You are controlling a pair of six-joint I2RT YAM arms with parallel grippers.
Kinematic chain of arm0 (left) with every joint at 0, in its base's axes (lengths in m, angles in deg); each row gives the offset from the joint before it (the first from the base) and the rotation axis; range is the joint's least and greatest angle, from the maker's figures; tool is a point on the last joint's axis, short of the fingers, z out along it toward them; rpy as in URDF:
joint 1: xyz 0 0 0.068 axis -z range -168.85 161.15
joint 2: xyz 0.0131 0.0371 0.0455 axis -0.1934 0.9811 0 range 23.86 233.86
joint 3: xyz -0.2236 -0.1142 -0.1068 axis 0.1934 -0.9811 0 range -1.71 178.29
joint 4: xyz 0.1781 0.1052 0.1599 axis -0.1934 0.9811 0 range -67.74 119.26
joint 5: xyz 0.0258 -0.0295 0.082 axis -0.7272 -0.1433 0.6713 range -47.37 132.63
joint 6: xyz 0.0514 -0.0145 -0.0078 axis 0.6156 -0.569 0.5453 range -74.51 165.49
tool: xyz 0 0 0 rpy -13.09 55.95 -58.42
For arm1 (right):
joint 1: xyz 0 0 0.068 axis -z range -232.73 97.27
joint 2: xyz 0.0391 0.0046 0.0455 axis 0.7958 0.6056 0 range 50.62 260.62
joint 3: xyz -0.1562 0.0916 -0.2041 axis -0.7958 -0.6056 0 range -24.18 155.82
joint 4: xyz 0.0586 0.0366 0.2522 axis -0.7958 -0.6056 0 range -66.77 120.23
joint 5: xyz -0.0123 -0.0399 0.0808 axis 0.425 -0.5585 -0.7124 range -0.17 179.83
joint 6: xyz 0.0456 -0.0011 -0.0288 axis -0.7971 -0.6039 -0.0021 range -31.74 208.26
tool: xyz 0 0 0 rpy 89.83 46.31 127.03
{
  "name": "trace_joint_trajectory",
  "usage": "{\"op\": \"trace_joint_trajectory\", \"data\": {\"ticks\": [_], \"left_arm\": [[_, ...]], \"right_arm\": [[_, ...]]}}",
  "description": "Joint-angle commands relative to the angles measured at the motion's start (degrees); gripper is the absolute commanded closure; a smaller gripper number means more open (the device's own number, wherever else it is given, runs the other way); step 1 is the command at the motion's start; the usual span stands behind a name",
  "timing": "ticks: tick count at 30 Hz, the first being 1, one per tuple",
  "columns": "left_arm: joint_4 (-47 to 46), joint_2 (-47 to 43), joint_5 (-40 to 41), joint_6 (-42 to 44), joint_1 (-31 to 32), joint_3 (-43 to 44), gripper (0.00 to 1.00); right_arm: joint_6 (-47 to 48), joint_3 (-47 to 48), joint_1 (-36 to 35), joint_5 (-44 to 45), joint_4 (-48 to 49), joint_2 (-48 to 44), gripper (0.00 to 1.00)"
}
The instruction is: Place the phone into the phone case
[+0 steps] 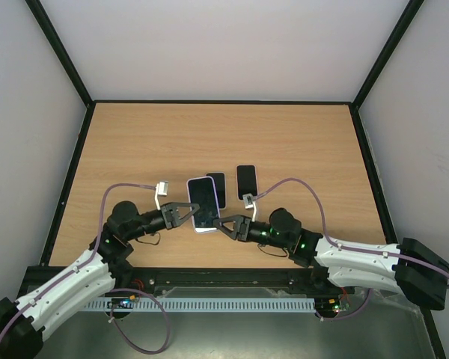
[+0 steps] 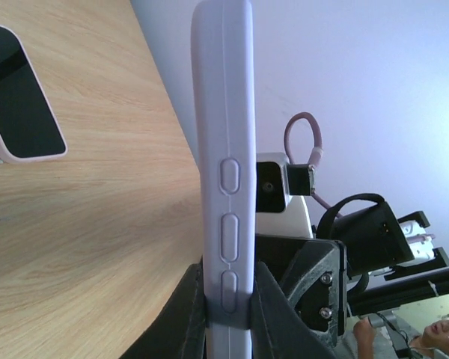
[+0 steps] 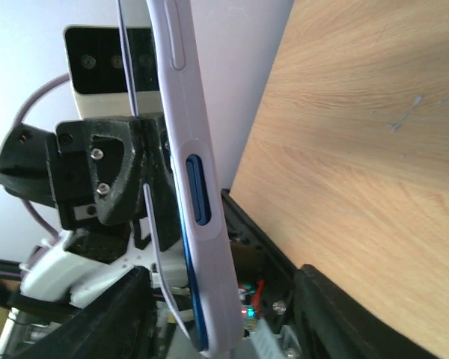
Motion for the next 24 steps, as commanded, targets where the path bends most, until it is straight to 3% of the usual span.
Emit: {"op": "trace_joint_trajectory", "data": {"ticks": [1,6,11,14,24], "left_arm": [[-7.08,-0.14,0.90,-1.08,-0.25,2.66,0.98],[-7.05,0.16,1.36,-0.65,-0.28,2.27,0.98],[-4.49,0.35,2.64,1.79,-0.22,1.57,0.98],[-2.98,0.50,3.32,3.23,-0.36,0.87,0.98],[-2.51,0.62,2.38,3.63,-0.45,-0.34,0.97]], "right_arm": [[-1.86,-0.73,0.03,-0.63,4.56,-0.32,0.53],[-2.97,-1.10,0.07,-0.58,5.93,-0.44,0.64],[-4.99,-2.42,0.03,1.12,6.88,-1.62,0.87],[-6.70,-2.80,0.02,2.14,6.96,-2.38,0.96],[-7.85,-3.58,0.00,4.03,7.24,-1.13,0.98]]}}
